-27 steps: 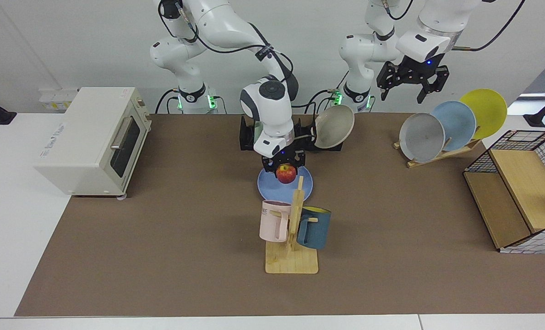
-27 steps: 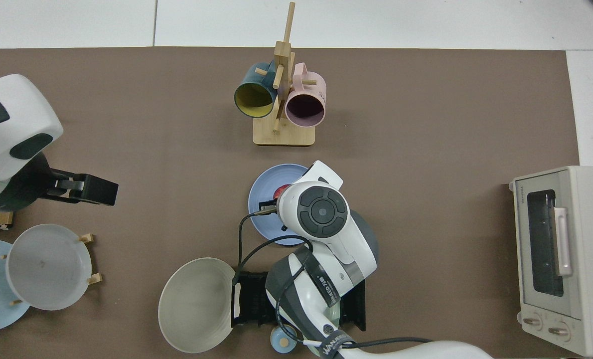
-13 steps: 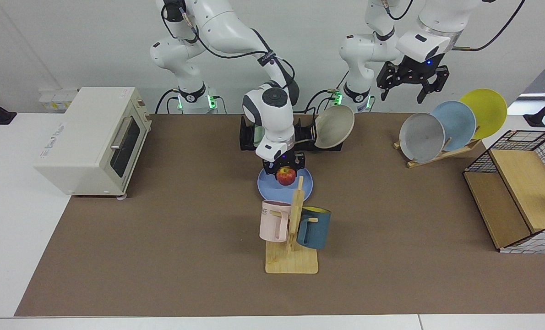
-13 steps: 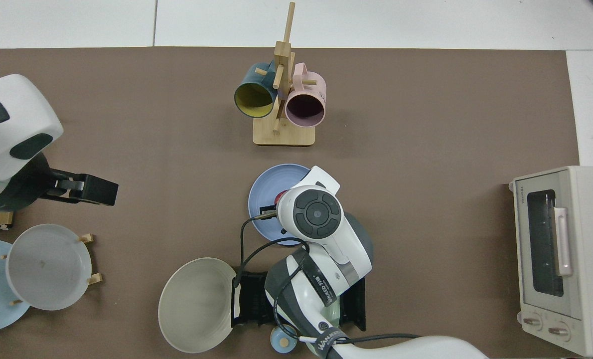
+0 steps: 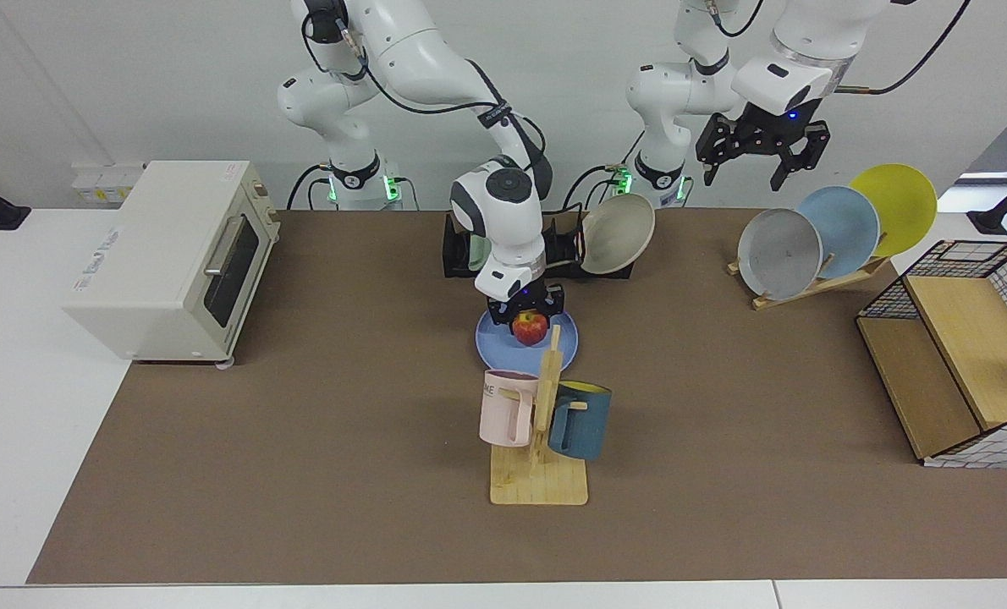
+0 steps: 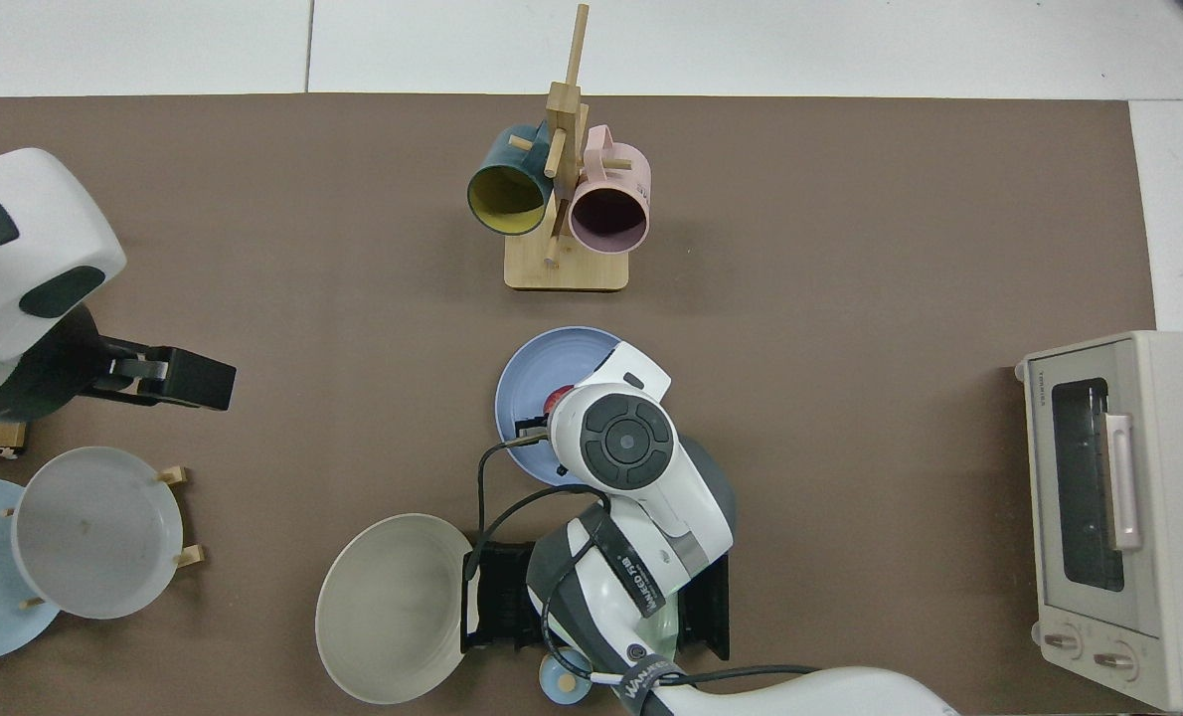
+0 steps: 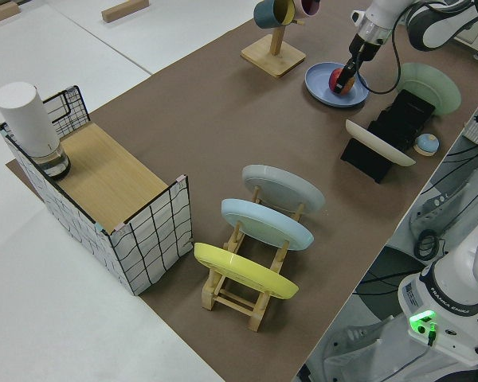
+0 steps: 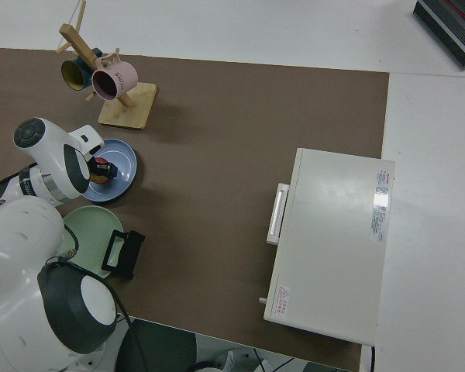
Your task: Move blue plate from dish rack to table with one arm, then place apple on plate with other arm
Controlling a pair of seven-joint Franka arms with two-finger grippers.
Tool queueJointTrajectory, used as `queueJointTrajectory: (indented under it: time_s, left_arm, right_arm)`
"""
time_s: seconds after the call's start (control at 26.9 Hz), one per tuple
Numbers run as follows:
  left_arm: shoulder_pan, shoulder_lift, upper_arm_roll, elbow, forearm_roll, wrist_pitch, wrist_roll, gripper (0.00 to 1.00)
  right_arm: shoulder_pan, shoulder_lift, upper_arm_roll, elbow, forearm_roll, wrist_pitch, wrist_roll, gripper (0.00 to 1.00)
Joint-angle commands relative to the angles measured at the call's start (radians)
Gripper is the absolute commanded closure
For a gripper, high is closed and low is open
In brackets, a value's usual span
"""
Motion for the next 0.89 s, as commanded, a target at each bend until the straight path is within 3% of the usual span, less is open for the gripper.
queueJointTrajectory:
  time_s: [0.0, 0.3, 0.63, 0.85]
  left_arm:
    - [0.008, -0.009, -0.002, 0.001, -0.001, -0.013, -0.007, 0.0]
    - [0.008, -0.009, -0.002, 0.001, -0.002, -0.013, -0.007, 0.0]
    - [0.008, -0.009, -0.002, 0.001, -0.002, -0.013, -0.009, 0.0]
    - [0.008, -0.009, -0.002, 0.001, -0.002, -0.013, -0.009, 0.0]
  right_arm:
    - [0.009, 0.003, -0.003, -0.013, 0.009, 0.044, -0.001, 0.0]
    - [-0.027, -0.023, -0.014, 0.01, -0.007, 0.01, -0.01, 0.0]
    - [-0.111, -0.197, -0.025, 0.013, -0.032, -0.275, -0.056, 0.0]
    - [-0.233, -0.264, -0.024, 0.018, -0.037, -0.334, -0.187, 0.0]
